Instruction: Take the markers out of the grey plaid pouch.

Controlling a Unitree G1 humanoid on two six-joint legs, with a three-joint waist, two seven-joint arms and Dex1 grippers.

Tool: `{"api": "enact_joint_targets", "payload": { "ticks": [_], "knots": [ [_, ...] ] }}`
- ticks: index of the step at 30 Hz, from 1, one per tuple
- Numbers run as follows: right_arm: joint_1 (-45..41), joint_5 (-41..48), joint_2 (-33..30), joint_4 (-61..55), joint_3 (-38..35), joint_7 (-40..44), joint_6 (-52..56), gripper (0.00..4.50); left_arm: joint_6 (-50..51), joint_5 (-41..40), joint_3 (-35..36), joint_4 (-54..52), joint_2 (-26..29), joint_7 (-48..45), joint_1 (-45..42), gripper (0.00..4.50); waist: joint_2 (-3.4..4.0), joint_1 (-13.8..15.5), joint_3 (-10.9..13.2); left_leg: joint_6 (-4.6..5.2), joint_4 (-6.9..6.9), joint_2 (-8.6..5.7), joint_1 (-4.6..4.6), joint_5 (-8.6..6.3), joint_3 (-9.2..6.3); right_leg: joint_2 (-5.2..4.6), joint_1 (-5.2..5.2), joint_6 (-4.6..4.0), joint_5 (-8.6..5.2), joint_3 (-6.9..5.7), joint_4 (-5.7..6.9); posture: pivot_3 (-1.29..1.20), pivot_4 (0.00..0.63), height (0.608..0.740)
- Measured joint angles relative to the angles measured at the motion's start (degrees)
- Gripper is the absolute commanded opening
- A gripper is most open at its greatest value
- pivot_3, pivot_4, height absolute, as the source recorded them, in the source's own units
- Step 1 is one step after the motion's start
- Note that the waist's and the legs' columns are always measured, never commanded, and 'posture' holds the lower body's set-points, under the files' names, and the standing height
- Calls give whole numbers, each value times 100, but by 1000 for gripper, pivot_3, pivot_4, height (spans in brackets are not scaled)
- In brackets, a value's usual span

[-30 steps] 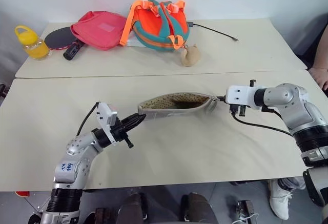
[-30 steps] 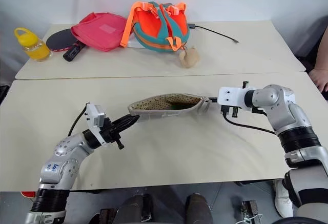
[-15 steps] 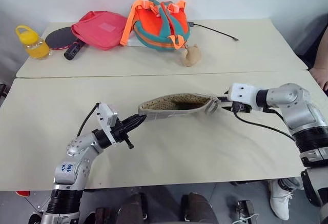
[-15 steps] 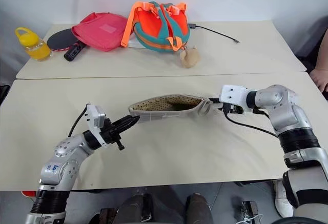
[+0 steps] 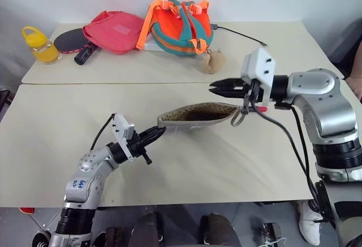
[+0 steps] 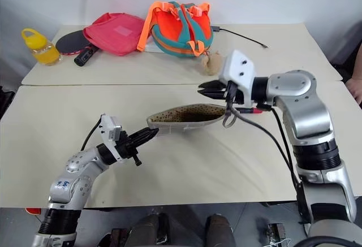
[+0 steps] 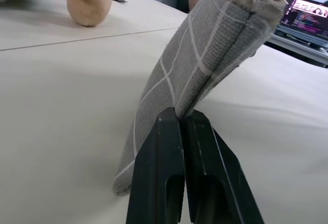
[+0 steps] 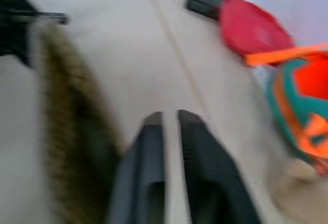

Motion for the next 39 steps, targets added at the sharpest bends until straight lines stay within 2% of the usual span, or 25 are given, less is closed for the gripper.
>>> {"api": "enact_joint_targets", "payload": {
  "ticks": [5, 9, 12, 18, 23, 27, 30, 34, 37, 39],
  "knots": [
    [187, 158, 150, -636, 285, -92, 357, 27, 63, -3, -8, -24, -66, 61, -20, 0, 0, -14, 0, -1, 1, 1, 1, 0, -2, 2, 0, 0, 0, 0, 3, 0, 150, 740],
    [305, -757, -209, -382, 916, -116, -400, 27, 411, -142, -35, -238, -122, 108, -22, 0, -1, -11, 0, -1, 2, 0, 1, 0, 0, 1, 1, 0, 0, -1, 0, 0, 150, 740],
    [303, -1055, -233, -34, 1027, -93, -747, 27, 855, -403, -108, -475, -119, 105, -32, 0, -1, -8, 0, -2, 1, -1, 2, 1, 0, 2, 0, 0, 0, 0, 2, 0, 150, 740],
    [-118, -1034, -960, 315, 1051, 1011, -958, 27, 1963, -1137, -231, -890, -97, 115, -183, 0, -1, -9, 0, -1, 2, 0, 3, 1, -2, 2, 3, 0, 0, 0, -2, 0, 150, 740],
    [-165, -1059, -1153, 271, 1343, 1700, -660, 27, 2466, -1334, -264, -890, -160, 185, -191, 0, -1, -29, 0, -3, 2, 2, 6, 2, -2, 5, 3, -1, 0, 1, 1, 0, 150, 740],
    [-541, -1115, -932, 254, 1572, 1812, -187, 27, 2715, -1454, -252, -852, -326, 330, -136, 0, -1, -28, 0, -3, 8, 3, 6, 2, -2, 4, 3, -1, 0, 3, 4, 0, 150, 740],
    [-546, -1444, -901, 340, 1816, 1775, -287, 27, 2439, -1165, -340, -642, -298, 332, -133, 0, -4, -5, -2, -1, 9, 0, 4, 1, -4, 2, 7, 0, 0, 0, -2, 0, 150, 740],
    [-509, -1744, -537, 730, 1992, 1502, -601, 27, 2275, -1106, -294, -539, -363, 331, -139, 0, -7, -14, -1, -2, 12, 2, 5, 1, -4, 3, 6, 0, 0, 0, 3, 0, 150, 740],
    [-505, -1854, -503, 794, 1998, 1421, -688, 582, 2112, -1046, -350, -456, -344, 266, -120, 0, -6, -21, -2, -3, 11, 2, 6, 2, -4, 3, 7, -1, 0, 0, 3, 0, 150, 740],
    [-505, -1884, -444, 805, 1998, 1374, -764, 1235, 2018, -1009, -378, -426, -345, 232, -101, 0, -6, -24, -2, -3, 12, 2, 7, 2, -4, 3, 8, -1, 0, 0, 3, 0, 150, 740]
  ]
}}
